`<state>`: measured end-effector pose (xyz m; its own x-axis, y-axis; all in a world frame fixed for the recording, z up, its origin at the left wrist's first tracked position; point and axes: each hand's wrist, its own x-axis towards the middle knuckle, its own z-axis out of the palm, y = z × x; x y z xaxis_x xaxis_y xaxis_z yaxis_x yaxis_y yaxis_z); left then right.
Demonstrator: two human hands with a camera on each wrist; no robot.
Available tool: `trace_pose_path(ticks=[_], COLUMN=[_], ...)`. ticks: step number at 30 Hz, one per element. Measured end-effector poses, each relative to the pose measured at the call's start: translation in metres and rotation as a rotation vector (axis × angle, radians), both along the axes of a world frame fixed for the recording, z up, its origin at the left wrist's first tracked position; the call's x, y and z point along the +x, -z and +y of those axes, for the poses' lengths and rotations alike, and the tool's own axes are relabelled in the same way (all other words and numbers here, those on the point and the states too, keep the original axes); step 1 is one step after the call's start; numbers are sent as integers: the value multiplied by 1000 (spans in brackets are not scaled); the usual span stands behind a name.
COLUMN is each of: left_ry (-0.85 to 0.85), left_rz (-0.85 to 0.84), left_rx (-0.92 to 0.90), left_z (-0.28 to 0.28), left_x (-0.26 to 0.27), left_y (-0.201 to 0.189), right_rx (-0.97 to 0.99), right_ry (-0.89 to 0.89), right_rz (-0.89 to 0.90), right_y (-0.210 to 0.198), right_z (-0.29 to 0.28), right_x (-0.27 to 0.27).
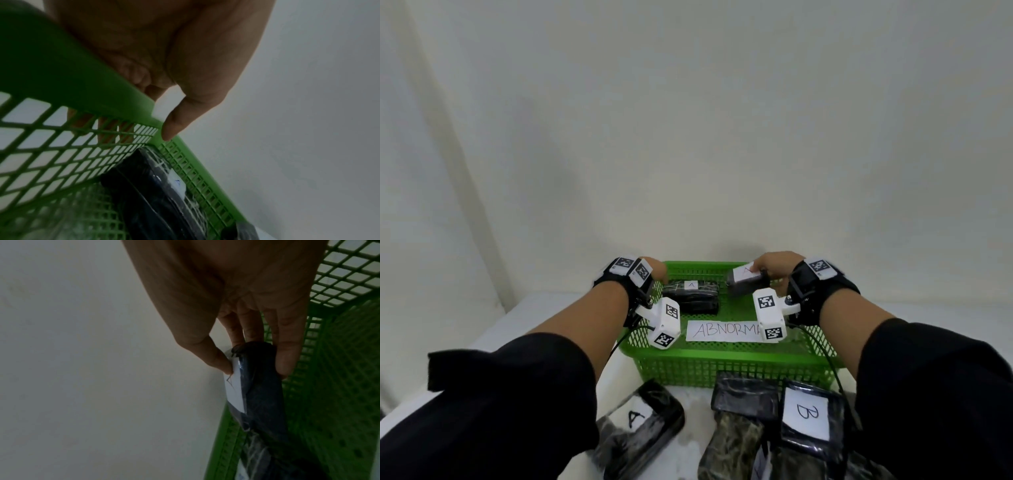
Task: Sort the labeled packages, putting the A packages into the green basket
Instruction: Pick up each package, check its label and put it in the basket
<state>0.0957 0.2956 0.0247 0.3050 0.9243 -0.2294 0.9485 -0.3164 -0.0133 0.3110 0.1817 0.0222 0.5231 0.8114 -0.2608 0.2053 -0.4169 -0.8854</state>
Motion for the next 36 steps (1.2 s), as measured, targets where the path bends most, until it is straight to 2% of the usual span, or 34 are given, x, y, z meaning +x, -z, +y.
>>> trace_pose_path(ticks=[6,11,14,17,20,25,27,31,34,36], left_ry=[121,188,177,209,195,218,190,134,75,54], left_rz=[244,422,400,414,359,374,339,166,16,-14], left_rx=[58,48,90,91,86,57,44,53,121,145], left_z=[78,73,75,73,76,86,69,31,8,1], left_x=[-8,-5,-6,-7,-9,-8,-8,-3,1,-2], left_y=[36,33,38,42,43,44,34,12,-9,-21], right_rx=[-164,-141,-138,-151,-138,-169,-172,-128,-50,13], right_ry=[-70,-63,-31,-33,-33,-104,-133,-126,-163,-191], right_rz=[-154,-103,-167,-121,-125,-284,-354,-495,-588,-668], right_y=[26,41,43,46,46,41,36,18,-7,-28], right_z=[6,21,24,26,26,25,25,23,17,7], right_x=[6,4,3,3,3,0,2,6,1,-8])
